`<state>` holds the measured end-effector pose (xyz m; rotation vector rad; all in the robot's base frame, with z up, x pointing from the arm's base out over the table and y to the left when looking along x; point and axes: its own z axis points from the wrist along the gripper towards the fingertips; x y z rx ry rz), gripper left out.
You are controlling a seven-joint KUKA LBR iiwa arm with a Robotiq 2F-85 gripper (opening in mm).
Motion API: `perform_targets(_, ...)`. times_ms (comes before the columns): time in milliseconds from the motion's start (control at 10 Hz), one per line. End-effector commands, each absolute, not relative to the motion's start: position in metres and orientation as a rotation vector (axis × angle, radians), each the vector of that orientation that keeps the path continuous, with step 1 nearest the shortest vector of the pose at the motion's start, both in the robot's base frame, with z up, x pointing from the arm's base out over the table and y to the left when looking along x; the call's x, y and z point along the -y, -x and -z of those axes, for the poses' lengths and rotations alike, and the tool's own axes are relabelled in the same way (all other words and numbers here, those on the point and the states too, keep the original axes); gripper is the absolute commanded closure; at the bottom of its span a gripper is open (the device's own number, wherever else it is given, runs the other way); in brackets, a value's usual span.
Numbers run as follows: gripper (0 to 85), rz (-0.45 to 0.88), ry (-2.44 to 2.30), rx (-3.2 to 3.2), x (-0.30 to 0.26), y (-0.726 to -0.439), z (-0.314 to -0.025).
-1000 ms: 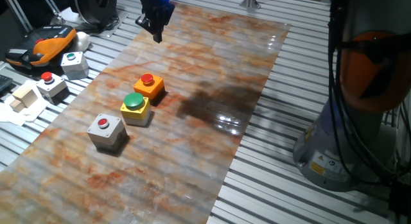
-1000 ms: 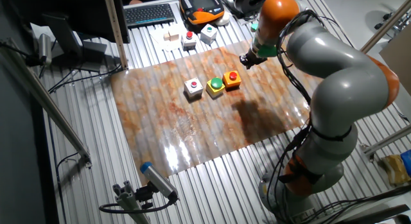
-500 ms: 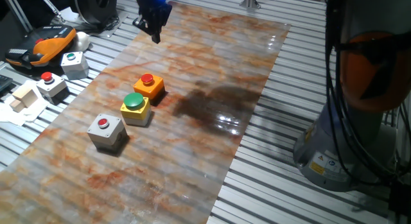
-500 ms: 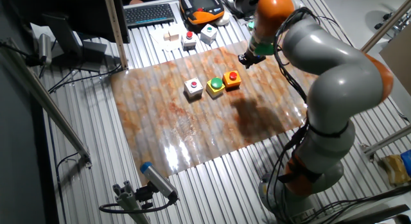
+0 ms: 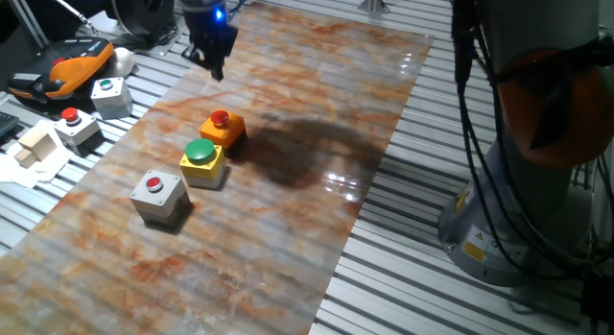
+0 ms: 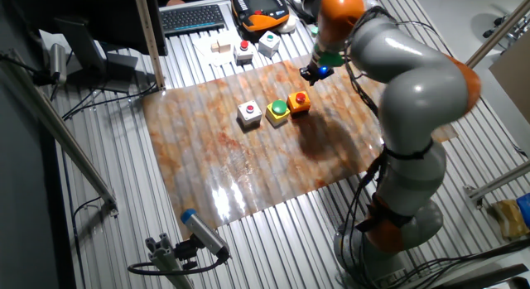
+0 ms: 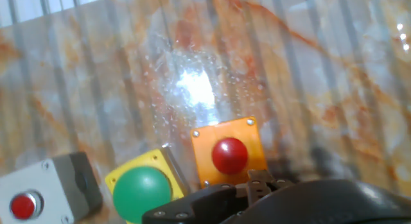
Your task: Press three buttons from left to right in sequence
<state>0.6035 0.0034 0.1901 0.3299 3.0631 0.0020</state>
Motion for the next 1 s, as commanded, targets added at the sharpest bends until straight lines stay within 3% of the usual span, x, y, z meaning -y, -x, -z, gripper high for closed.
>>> perform_targets(0, 85.0, -0.016, -0.342, -3.073, -0.006, -0.605, -0.172)
perform_targets(900, 85.0, -0.025, -0.342, -3.096, -0.012, -0.610, -0.128)
